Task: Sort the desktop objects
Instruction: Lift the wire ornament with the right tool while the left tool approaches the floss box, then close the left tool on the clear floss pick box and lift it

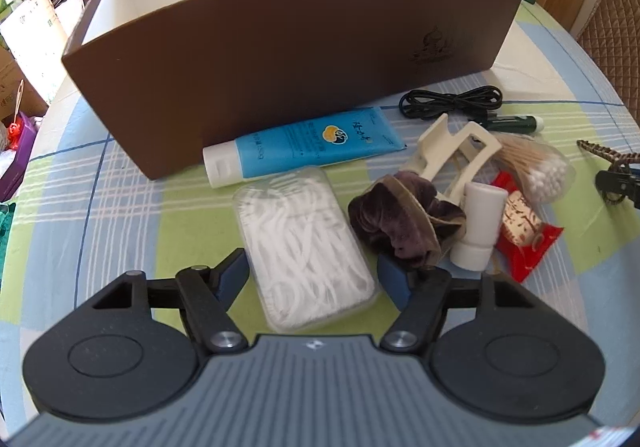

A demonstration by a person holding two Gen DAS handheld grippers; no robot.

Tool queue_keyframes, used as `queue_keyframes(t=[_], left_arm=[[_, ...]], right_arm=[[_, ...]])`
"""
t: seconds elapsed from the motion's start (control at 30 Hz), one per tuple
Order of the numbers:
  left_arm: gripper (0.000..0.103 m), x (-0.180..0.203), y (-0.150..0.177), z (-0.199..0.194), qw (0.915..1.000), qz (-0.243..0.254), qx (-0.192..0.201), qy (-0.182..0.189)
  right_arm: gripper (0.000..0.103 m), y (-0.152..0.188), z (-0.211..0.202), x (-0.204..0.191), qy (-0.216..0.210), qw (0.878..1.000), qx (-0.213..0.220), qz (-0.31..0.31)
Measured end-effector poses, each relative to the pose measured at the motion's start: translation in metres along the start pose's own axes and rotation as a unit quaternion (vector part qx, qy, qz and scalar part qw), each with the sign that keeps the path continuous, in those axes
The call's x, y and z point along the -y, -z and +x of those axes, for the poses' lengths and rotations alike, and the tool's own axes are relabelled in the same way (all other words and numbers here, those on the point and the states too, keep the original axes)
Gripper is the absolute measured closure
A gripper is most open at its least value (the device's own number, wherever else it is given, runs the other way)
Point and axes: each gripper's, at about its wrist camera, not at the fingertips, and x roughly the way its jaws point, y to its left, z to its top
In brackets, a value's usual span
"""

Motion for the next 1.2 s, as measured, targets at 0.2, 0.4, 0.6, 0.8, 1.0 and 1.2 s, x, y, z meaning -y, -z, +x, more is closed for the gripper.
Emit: queue_keyframes(t=[0.2,0.4,0.6,0.8,1.0,1.2], left_arm=[[0.051,-0.011,0.016,-0.012,0.9998,-0.014,-0.009,0.005],[0.049,-0.015,0.023,-0.022,0.9997,-0.02,-0.016,0.002],[0.047,-0.011,0.007,-0.009,0.9998,-0.018,-0.001,-0.005],[0.051,-0.009,0.007,-0.008,0.9999,-0.013,0.004,-0.001],[0.051,-0.01,0.015,-0.012,0.9998,-0.019,0.002,-0.004],[0.051,-0.012,0.023,-0.018,0.9996,-0.027,-0.003,-0.001]], right_arm=[[0.081,0.002,-0.001,0.001,0.002,1.0,0.001,-0.003],[0.08,0.002,0.0,0.0,0.005,1.0,0.005,-0.009],[0.08,0.0,0.003,-0.001,0.013,1.0,0.013,-0.016],[0.08,0.001,0.003,-0.003,0.018,0.999,0.023,-0.017],[0.079,0.0,0.003,-0.005,0.023,0.999,0.026,-0.022],[0.081,0.002,-0.001,-0.012,0.016,0.999,0.017,-0.047]])
